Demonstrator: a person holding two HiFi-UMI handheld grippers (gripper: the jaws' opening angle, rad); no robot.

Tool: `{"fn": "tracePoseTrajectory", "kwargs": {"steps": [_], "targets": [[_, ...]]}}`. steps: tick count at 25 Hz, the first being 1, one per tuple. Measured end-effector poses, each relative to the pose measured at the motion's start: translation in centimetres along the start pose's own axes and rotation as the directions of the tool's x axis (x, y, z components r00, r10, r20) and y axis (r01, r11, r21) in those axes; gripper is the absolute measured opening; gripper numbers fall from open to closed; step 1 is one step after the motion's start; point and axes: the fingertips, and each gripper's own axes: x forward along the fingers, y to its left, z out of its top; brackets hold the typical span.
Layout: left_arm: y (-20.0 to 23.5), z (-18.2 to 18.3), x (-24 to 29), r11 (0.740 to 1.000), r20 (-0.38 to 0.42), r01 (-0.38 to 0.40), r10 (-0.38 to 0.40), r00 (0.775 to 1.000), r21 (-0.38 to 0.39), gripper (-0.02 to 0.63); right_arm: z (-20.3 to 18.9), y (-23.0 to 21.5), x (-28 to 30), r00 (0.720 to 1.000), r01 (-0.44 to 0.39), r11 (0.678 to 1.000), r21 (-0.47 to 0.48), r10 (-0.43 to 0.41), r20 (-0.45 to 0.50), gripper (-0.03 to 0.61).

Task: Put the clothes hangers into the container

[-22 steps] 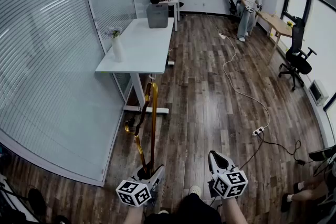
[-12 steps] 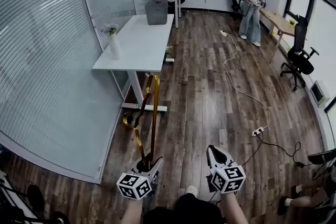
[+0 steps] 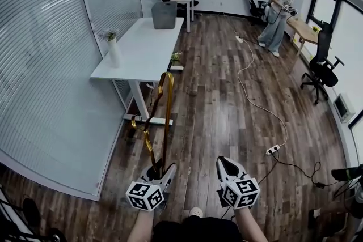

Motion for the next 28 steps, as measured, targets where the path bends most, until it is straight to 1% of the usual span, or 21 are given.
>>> {"fn": "tracePoseTrajectory", "kwargs": {"steps": [3,6,10,13,19,25,28], "targets": [[-1.5,-0.2,1.4,1.000,0.011,0.007,-0.007,1.000,0.003,0.216,0.2,-1.4,-0.3,1.000,-0.011,1.000,-0.008,0.011,0.001,0.029],[-2.8,-0.5,2.3,1.000,0.005,0.009,-0.009,1.000,0.001,0.216,0.1,-2.7,-0.6,1.000,-0.006,1.000,0.001,0.006,0.000,0.029],[-3.2,-1.0,2.3,1.000,-0.003,0.000,0.000,1.000,0.012,0.216,-0.4,-3.1,-0.8,1.000,-0.008,1.000,0.017,0.008,0.005,0.029],[-2.9,-0.7,2.4,1.000,-0.001,-0.009,0.009,1.000,0.019,0.216,-0.8,-3.4,-0.5,1.000,-0.005,1.000,0.029,0.005,-0.004,0.029],[-1.6,-0.7,3.3,1.000,-0.011,-0.027,0.027,1.000,0.000,0.216,-1.5,-3.5,0.8,1.000,-0.011,0.999,0.043,0.012,-0.028,0.029],[-0.6,-0.5,6.0,1.000,-0.034,-0.012,0.012,0.999,-0.007,0.216,-0.8,-4.6,3.1,1.000,-0.011,0.998,0.063,0.013,-0.027,0.029],[0.6,0.1,7.7,1.000,-0.040,-0.011,0.010,0.999,-0.007,0.216,-0.5,-5.3,5.2,0.999,-0.011,0.997,0.071,0.014,-0.035,0.029]]}}
